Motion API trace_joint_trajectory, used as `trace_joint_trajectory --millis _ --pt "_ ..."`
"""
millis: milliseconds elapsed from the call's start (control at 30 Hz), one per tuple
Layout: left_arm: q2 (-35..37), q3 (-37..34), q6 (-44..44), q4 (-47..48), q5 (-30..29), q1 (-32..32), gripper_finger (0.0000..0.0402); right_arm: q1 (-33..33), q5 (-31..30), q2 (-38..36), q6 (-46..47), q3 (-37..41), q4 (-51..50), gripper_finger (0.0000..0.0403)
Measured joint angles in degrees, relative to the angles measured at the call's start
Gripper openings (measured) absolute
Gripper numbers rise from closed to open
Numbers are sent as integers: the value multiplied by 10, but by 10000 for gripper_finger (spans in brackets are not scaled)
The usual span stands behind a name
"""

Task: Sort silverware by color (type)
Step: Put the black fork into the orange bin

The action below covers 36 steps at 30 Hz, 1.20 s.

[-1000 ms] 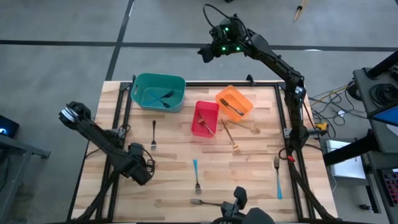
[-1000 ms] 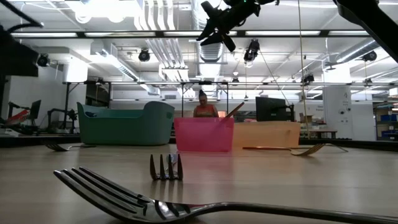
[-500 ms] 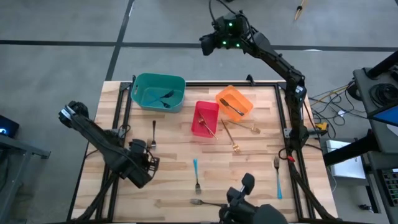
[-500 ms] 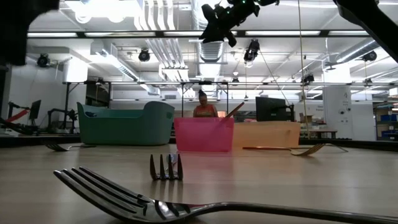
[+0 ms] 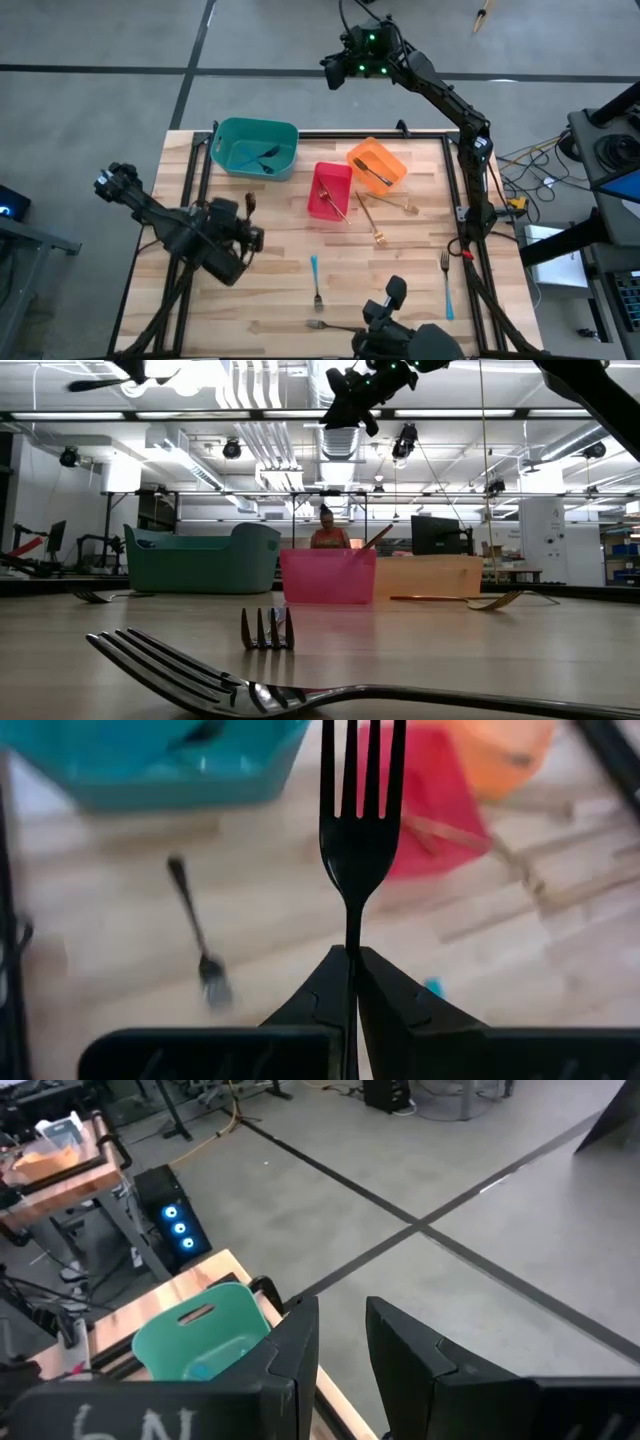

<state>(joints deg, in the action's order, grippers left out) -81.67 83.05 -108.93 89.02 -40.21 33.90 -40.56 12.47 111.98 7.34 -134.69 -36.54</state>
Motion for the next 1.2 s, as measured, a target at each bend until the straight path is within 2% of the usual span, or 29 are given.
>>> trace_joint_trajectory --millis 233,333,600,700,800,1000,1200 --pt "0 72 201 1 -68 -100 0 0 6 0 -13 0 -3 77" --pt "0 89 284 5 -100 -136 0 0 37 0 -7 0 -4 77" --pt "15 87 424 10 -216 -195 0 2 166 0 24 0 -4 77" --pt "30 87 470 10 -226 -225 0 6 194 0 25 0 -4 77" --pt "47 88 511 -1 -231 -255 0 8 195 0 25 0 -4 77" --pt "80 88 583 -90 -260 -308 0 11 191 2 33 0 26 77" --pt "82 88 654 -237 -261 -347 0 15 191 2 36 0 46 77"
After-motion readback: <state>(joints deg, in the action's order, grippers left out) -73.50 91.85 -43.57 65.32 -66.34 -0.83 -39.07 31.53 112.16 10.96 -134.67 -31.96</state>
